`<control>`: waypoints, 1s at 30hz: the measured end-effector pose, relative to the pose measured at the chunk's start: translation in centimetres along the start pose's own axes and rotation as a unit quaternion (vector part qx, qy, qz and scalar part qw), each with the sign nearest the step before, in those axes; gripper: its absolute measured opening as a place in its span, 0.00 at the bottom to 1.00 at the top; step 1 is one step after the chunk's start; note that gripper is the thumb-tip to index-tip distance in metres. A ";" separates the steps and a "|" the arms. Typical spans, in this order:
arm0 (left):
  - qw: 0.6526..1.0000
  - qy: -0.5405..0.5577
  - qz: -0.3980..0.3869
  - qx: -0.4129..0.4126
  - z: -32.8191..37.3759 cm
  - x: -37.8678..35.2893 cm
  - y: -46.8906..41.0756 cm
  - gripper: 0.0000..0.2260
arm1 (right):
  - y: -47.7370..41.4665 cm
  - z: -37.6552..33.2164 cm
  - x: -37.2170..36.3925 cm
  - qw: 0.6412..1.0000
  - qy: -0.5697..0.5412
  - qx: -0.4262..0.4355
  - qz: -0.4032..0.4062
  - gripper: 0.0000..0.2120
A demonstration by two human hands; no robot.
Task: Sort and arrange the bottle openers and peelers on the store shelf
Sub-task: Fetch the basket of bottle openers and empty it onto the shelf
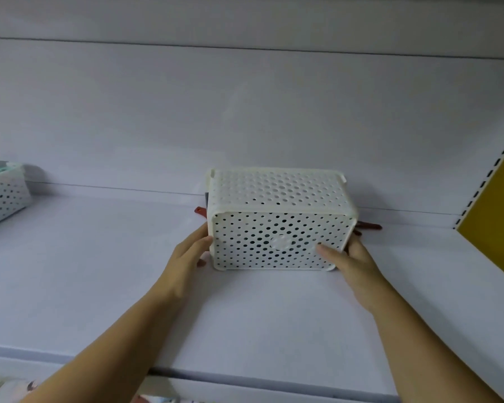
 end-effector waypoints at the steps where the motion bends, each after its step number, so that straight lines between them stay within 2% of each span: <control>1: 1.000 0.005 0.000 -0.009 0.1 0.0 0.1 0.20 | 0.0 0.0 -0.1 1.000 0.012 -0.001 0.002 0.14; 3: 1.000 0.015 0.006 -0.017 0.3 -0.1 0.3 0.19 | 0.1 0.2 0.1 1.000 0.018 0.001 0.020 0.16; 7: 0.999 0.017 0.038 0.007 0.3 -0.4 0.5 0.16 | 0.2 0.2 0.4 0.999 -0.012 0.002 0.039 0.31; 9: 0.999 0.012 0.045 0.009 0.4 -0.5 0.5 0.16 | 0.1 0.1 0.4 0.999 -0.022 0.010 0.044 0.30; 12: 0.999 0.005 0.015 -0.033 0.9 -0.7 0.7 0.16 | 0.1 -0.3 0.3 0.998 -0.032 0.015 0.049 0.23; 15: 0.996 -0.011 -0.040 -0.076 0.7 -1.1 0.8 0.30 | -0.2 -0.6 0.5 0.995 -0.061 0.005 0.074 0.14; 18: 0.982 -0.136 -0.058 -0.117 -0.1 -1.7 0.5 0.42 | -0.7 -1.1 0.9 0.991 -0.079 -0.017 0.110 0.06; 21: 0.972 -0.186 -0.052 -0.132 -0.6 -2.5 -0.2 0.47 | -1.1 -1.2 1.0 0.987 -0.092 -0.035 0.127 0.09; 26: 0.947 -0.319 0.001 -0.049 -2.0 -3.2 -0.9 0.47 | -1.0 -1.6 0.7 0.983 -0.089 -0.065 0.148 0.15; 30: 0.928 -0.368 0.053 -0.027 -2.7 -2.9 -1.0 0.44 | -1.0 -3.1 -0.1 0.987 -0.018 -0.094 0.126 0.17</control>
Point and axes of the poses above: each hand's wrist, its own y-axis away from the middle knuckle, its own x-axis out of the back of the hand, z = x × y, the point moved 1 cm from there along -y, towards the middle knuckle
